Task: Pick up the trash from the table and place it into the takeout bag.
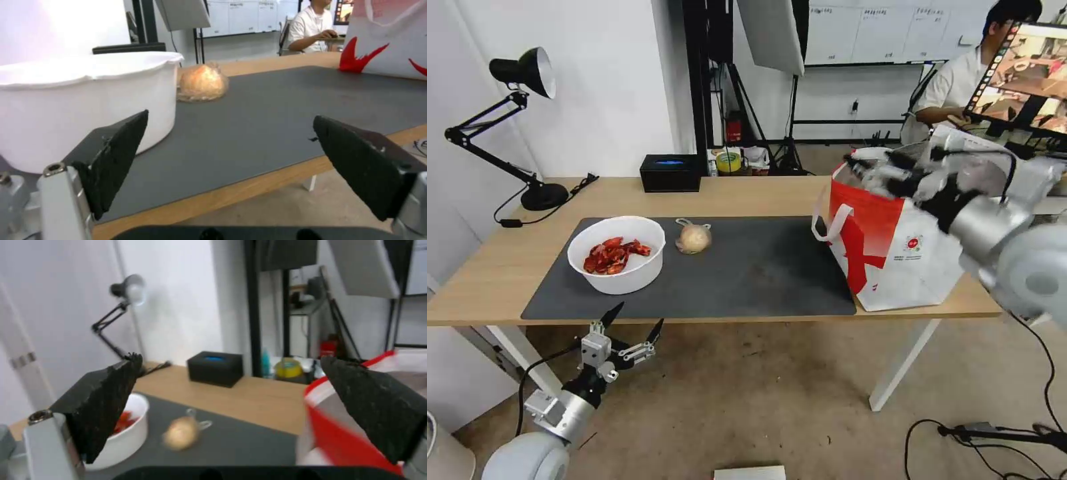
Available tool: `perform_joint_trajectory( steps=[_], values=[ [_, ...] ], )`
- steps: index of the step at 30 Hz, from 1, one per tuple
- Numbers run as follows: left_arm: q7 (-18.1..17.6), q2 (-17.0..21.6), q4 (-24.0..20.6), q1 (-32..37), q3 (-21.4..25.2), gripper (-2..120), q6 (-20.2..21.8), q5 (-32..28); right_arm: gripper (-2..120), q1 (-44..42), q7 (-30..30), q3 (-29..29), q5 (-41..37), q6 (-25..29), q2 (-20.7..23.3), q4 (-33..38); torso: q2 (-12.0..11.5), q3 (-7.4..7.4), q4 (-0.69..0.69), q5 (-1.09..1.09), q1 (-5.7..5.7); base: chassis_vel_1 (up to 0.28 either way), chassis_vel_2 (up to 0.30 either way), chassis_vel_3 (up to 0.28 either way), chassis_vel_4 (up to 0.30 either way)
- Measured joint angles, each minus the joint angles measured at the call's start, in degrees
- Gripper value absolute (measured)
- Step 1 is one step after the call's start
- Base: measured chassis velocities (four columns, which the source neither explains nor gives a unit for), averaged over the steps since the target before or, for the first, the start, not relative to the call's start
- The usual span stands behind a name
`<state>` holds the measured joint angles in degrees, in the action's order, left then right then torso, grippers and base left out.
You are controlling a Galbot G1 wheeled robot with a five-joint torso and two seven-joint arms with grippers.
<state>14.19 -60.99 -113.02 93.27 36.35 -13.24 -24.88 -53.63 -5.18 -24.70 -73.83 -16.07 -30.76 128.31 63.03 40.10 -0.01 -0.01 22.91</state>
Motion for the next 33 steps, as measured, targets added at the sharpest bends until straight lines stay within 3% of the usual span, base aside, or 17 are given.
perform_joint_trajectory(
  steps=[6, 12, 22, 33],
  values=[
    [0.01, -0.78, -0.68, 1.02, 1.15, 100, -0.14, -0.09, 100, -7.19, 1.55, -0.16, 4.54, 2.62, -3.19, 2.95, 0.0, 0.0, 0.02, 0.01, 0.0, 0.0, 0.0, 0.0, 0.0],
    [0.04, -1.1, -0.8, 1.59, 1.29, 100, -0.23, -0.03, 100, -20.67, 3.48, 0.03, 14.9, 10.04, -8.05, 2.35, 0.0, 0.0, 0.01, 0.01, 0.0, 0.0, 0.0, 0.0, 0.0],
    [0.28, -1.05, 1.03, 1.45, 1.32, 100, -0.54, 0.06, 100, -33.66, 1.75, 2.68, 29.35, 20.11, -14.23, -0.64, 0.0, 0.0, 0.0, 0.01, 0.0, 0.0, 0.0, 0.0, 0.0],
    [0.51, -1.47, 2.03, 1.97, 1.36, 100, -1.28, 0.45, 100, -40.92, -0.76, 3.92, 33.83, 23.27, -17.83, -3.13, -0.01, 0.0, 0.0, 0.0, 0.0, 0.0, 0.0, 0.0, 0.0]
  ],
)
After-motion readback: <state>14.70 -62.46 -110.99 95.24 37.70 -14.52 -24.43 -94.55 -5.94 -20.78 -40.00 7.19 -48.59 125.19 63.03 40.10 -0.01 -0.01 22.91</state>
